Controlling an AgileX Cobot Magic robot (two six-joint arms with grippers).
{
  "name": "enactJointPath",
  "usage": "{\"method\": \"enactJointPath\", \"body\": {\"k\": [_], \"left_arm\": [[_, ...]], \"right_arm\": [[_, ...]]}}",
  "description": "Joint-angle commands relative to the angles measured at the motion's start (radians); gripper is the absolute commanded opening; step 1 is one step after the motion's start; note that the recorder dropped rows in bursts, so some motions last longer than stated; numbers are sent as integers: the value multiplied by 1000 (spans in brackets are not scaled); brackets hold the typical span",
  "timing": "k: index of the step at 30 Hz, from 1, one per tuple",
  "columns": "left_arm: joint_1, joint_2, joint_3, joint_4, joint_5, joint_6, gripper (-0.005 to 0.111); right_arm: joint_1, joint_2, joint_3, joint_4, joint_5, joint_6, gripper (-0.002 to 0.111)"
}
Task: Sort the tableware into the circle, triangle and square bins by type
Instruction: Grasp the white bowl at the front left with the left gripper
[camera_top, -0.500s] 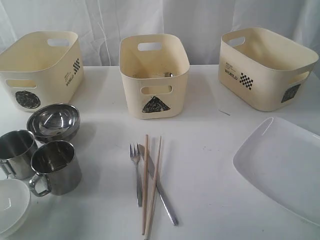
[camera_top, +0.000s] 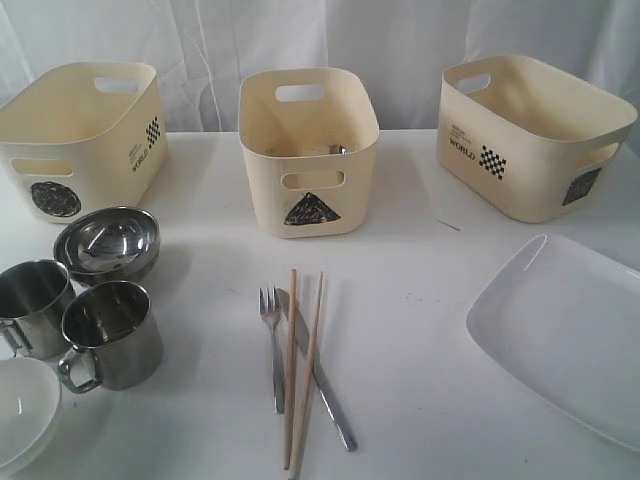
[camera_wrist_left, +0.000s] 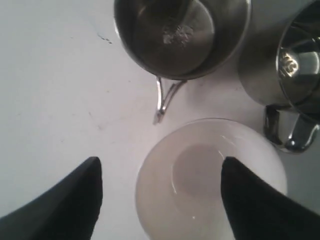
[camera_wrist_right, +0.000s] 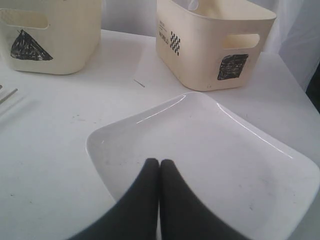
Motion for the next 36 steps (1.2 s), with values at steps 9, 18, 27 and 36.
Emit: {"method": "enactJointPath", "body": {"k": [9, 18, 27, 36], "left_arm": [[5, 105, -2, 87, 117, 101, 67], [5, 225, 86, 88, -37, 101, 66], [5, 237, 134, 47, 15, 98, 0], [5, 93, -151, 123, 395, 98, 0]], "right_arm": [[0, -7, 2, -6, -5, -4, 0], [0, -7, 2, -6, -5, -4, 0], [0, -7, 2, -6, -5, -4, 0], [0, -7, 2, -6, -5, -4, 0]]}}
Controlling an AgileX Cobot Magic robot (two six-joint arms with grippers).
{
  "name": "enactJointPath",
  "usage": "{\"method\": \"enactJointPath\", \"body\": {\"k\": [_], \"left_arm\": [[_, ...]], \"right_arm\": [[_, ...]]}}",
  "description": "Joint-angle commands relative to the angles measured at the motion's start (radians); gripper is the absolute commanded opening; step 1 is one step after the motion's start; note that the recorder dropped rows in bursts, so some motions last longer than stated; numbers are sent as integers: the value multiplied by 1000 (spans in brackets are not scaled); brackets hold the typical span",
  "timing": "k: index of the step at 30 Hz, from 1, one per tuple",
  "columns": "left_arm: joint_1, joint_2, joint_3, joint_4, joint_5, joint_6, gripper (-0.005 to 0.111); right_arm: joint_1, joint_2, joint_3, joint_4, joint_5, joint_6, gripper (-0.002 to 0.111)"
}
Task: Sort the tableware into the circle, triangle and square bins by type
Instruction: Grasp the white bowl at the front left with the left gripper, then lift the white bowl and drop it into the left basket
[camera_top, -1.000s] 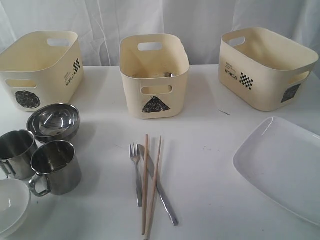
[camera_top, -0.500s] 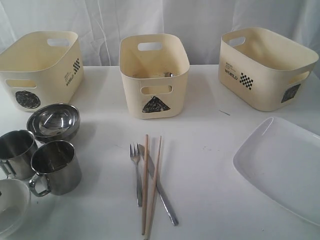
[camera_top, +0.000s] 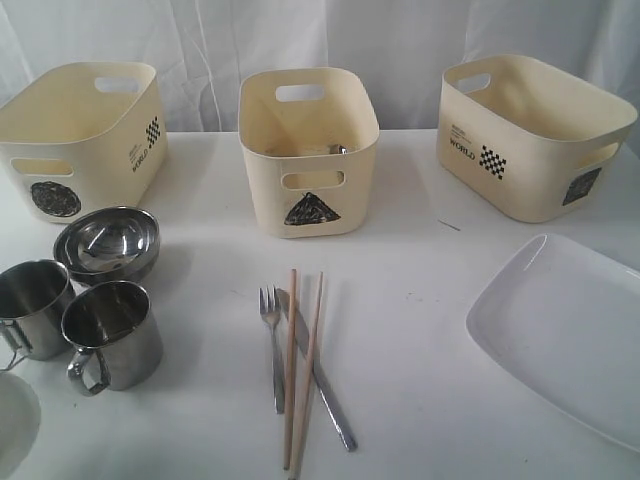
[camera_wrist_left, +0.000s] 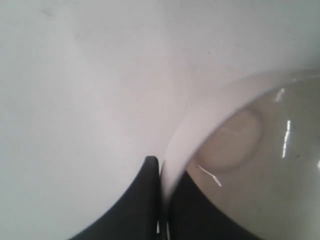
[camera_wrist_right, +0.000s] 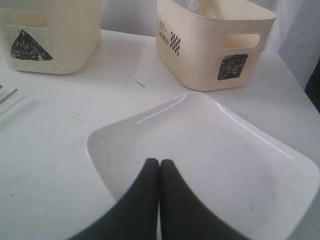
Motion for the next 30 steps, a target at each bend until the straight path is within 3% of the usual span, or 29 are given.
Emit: {"method": "enactJointPath", "body": {"k": [1, 4, 6, 9, 11, 12, 14, 18, 25, 30], "left_arm": [[3, -116, -182, 54, 143, 0, 0], [3, -181, -313, 136, -51, -20, 0], [3, -200, -337, 188, -423, -80, 0], [1, -156, -323, 166, -1110, -152, 0], [-3, -85, -325, 178, -1450, -159, 0], [-3, -37, -327, 176, -1596, -159, 0], [-3, 59, -340, 148, -1731, -159, 0], [-3, 282, -441, 75, -1592, -155, 0], [-3, 552, -641, 75, -1400, -113, 1], [-3, 622, -733, 75, -1237, -79, 22]], "right_arm": [[0, -7, 2, -6, -5, -4, 0], [0, -7, 2, -6, -5, -4, 0], [0, -7, 2, -6, -5, -4, 0], [0, -7, 2, -6, -5, -4, 0], [0, -7, 2, -6, -5, -4, 0], [0, -7, 2, -6, -5, -4, 0], [0, -7, 2, -6, -5, -4, 0], [0, -7, 2, -6, -5, -4, 0], [0, -7, 2, -6, -5, -4, 0], [0, -7, 2, -6, -5, -4, 0]]}}
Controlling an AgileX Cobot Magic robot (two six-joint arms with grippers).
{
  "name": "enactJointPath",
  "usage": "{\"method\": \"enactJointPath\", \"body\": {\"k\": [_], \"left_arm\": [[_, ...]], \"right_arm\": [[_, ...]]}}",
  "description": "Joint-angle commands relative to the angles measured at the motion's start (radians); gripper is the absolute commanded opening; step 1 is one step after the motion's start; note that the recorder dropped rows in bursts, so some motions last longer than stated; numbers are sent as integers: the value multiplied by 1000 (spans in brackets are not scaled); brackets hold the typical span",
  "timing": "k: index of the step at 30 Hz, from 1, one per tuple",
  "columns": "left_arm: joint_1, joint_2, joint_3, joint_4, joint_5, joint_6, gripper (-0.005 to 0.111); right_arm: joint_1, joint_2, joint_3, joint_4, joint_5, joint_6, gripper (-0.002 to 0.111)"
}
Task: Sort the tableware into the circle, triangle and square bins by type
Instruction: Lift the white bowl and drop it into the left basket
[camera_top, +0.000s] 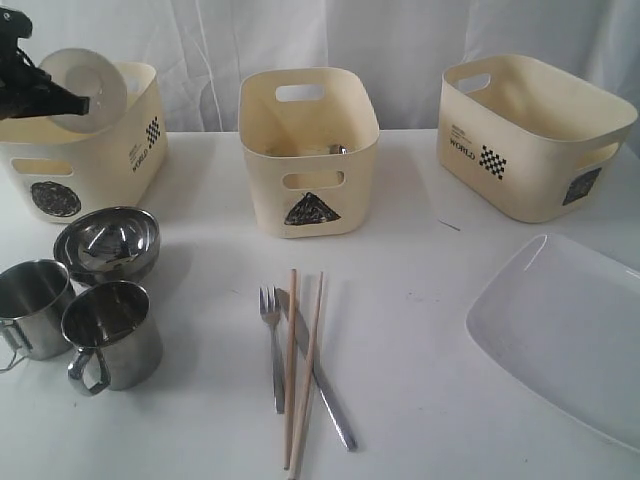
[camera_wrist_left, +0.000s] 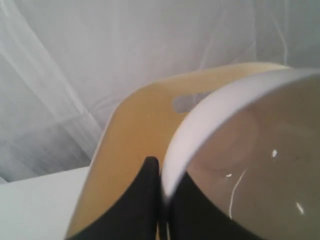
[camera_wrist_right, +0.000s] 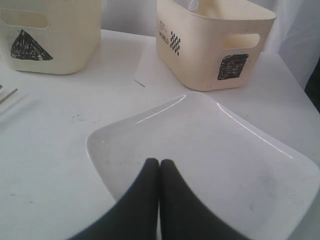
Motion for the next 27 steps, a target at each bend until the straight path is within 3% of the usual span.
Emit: {"method": "enactJointPath", "body": {"k": [1, 7, 17, 19, 23, 27], "left_arm": [[-1, 38, -72, -8, 111, 18, 28], [-1, 53, -76, -8, 143, 18, 51], [-1, -47, -76, -6, 192, 10, 52], [-4, -95, -76, -6, 293, 2, 52], [-6, -222, -76, -11, 625, -2, 49], [-6, -330, -76, -14, 999, 7, 29]], "right_arm": [[0, -7, 2, -6, -5, -4, 0], [0, -7, 2, -6, -5, -4, 0], [0, -7, 2, -6, -5, -4, 0], [0, -7, 2, -6, -5, -4, 0], [0, -7, 2, -6, -5, -4, 0], [0, -7, 2, -6, -5, -4, 0]]}}
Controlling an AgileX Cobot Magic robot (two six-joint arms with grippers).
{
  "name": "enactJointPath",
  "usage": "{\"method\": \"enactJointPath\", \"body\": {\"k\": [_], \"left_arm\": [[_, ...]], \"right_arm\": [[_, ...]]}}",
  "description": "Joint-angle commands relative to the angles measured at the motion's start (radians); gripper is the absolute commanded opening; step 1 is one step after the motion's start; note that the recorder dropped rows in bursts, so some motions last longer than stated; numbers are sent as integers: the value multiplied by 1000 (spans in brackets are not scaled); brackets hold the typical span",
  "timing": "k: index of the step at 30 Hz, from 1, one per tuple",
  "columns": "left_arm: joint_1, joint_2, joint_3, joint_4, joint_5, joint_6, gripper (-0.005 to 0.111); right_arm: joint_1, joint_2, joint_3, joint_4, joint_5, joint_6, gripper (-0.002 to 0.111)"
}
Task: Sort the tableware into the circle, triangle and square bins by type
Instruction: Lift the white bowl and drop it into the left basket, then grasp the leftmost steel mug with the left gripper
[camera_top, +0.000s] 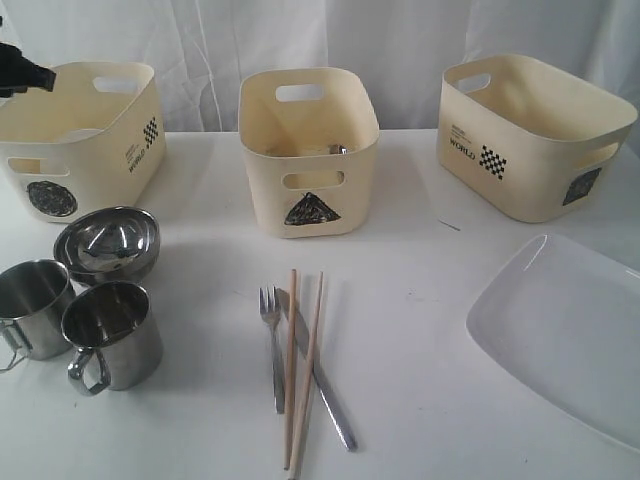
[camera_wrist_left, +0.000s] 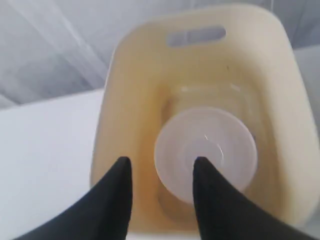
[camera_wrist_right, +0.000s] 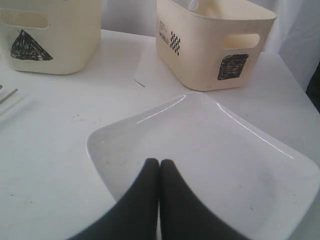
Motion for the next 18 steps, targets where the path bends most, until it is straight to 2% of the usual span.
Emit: {"method": "enactJointPath", "body": {"k": [1, 3, 5, 8, 10, 13, 15, 18], "left_arm": [[-5, -114, -6, -11, 424, 7, 23], [-5, -122, -6, -11, 591, 9, 14], [-5, -122, -1, -11, 720, 19, 13], [-5, -122, 39, -11, 822, 40, 22], [-5, -122, 75, -17, 870, 48, 35], [-5, -122, 140, -22, 874, 70, 56], [-5, -122, 186, -26, 814, 71, 67], [-5, -122, 266, -51, 680, 88, 72]], "right_arm": [[0, -7, 2, -6, -5, -4, 0], [0, -7, 2, -6, -5, -4, 0], [0, -7, 2, -6, -5, -4, 0], [0, -7, 2, -6, -5, -4, 0], [0, -7, 2, -6, -5, -4, 0], [0, -7, 2, -6, -5, -4, 0], [0, -7, 2, -6, -5, -4, 0], [0, -7, 2, -6, -5, -4, 0]]}}
